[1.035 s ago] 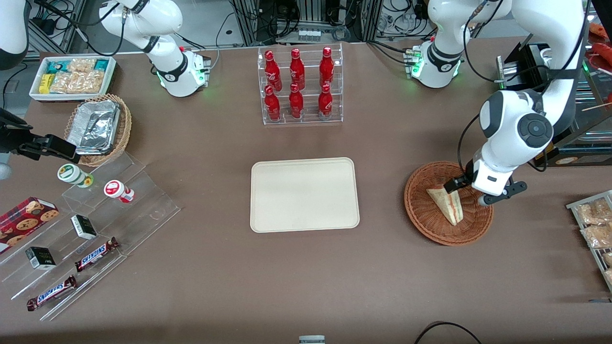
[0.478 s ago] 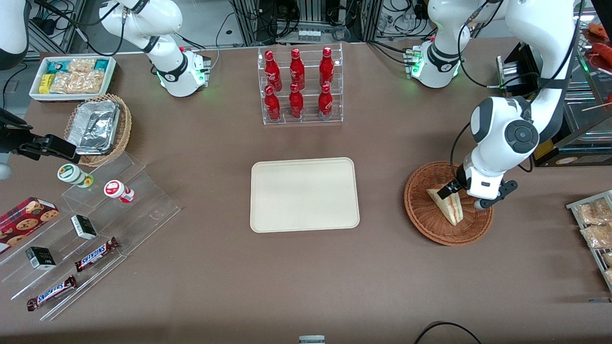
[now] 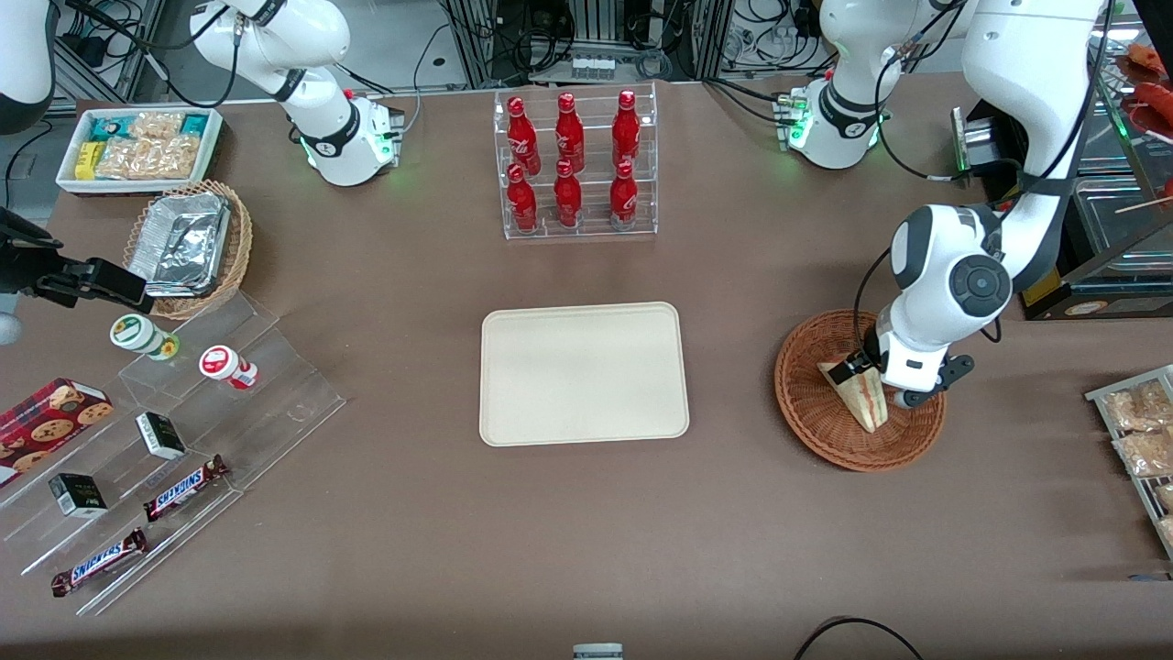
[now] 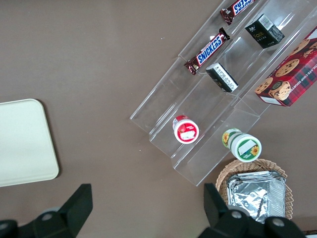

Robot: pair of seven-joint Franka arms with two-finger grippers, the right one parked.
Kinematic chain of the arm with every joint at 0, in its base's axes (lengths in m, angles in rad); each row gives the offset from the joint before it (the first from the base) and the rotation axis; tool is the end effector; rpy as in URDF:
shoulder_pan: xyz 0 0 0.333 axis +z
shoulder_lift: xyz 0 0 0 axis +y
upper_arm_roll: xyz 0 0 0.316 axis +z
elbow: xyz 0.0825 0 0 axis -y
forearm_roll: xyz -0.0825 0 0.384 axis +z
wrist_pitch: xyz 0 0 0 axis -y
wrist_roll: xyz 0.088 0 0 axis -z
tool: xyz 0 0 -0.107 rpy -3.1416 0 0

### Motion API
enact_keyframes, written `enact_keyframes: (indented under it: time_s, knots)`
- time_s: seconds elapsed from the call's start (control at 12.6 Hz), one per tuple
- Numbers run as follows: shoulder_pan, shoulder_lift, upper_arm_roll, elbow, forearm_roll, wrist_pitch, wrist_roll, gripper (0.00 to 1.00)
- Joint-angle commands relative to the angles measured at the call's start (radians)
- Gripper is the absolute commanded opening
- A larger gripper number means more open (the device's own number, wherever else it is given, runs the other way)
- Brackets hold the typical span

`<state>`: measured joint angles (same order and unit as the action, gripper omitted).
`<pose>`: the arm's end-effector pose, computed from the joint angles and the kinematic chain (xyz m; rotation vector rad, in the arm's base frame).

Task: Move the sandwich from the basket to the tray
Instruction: 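Lift the sandwich and carry it over the cream tray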

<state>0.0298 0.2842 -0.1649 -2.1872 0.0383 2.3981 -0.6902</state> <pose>0.5462 -0.0741 0.2524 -3.0218 -0.8215 0.1122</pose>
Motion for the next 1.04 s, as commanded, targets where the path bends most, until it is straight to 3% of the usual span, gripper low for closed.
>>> enact_keyframes:
  time_s: [0.0, 0.08, 0.24, 0.56, 0.96]
  knots:
    - [-0.004, 0.013, 0.002, 0.021, 0.026, 0.000, -0.034, 0.27]
    - [-0.002, 0.006, 0.002, 0.021, 0.026, -0.008, -0.032, 0.00]
    - [-0.004, -0.008, 0.002, 0.050, 0.026, -0.037, -0.025, 0.00]
    - [-0.045, 0.003, -0.004, 0.251, 0.029, -0.287, 0.013, 0.00]
    - [-0.189, 0.016, -0.005, 0.282, 0.028, -0.309, 0.173, 0.00]
